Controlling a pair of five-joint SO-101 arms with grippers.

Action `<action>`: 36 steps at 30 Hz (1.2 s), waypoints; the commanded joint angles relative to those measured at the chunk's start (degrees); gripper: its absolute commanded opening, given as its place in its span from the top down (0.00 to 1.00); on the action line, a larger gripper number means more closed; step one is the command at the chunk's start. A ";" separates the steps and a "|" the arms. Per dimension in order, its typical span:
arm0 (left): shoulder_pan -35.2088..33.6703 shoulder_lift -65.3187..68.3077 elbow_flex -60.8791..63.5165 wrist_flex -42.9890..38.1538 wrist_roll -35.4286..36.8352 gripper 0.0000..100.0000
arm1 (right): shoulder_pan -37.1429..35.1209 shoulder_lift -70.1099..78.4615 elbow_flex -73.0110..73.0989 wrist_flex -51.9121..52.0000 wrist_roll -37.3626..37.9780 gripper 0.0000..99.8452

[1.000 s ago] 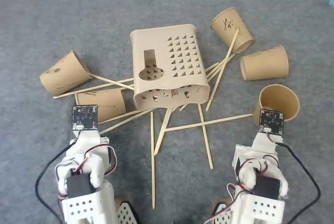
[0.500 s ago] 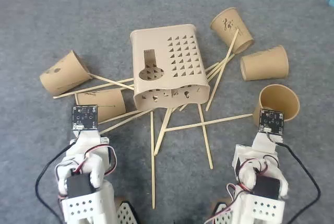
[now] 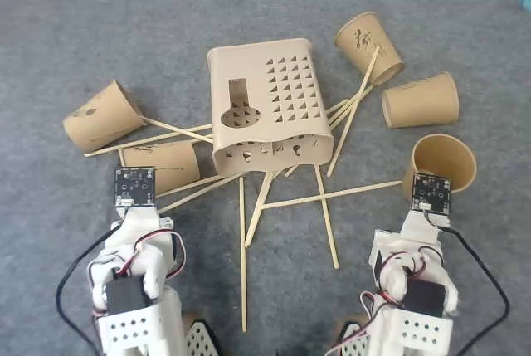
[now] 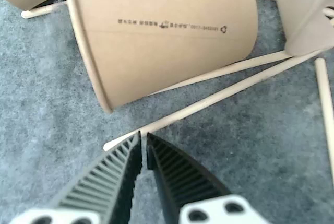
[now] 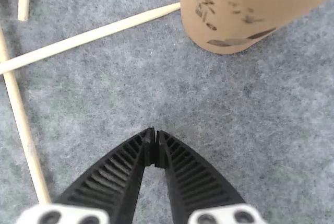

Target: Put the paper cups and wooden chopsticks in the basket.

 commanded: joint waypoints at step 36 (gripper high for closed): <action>8.44 3.16 -20.26 -2.37 1.93 0.84 | -6.29 -0.84 -0.09 -8.31 5.80 0.99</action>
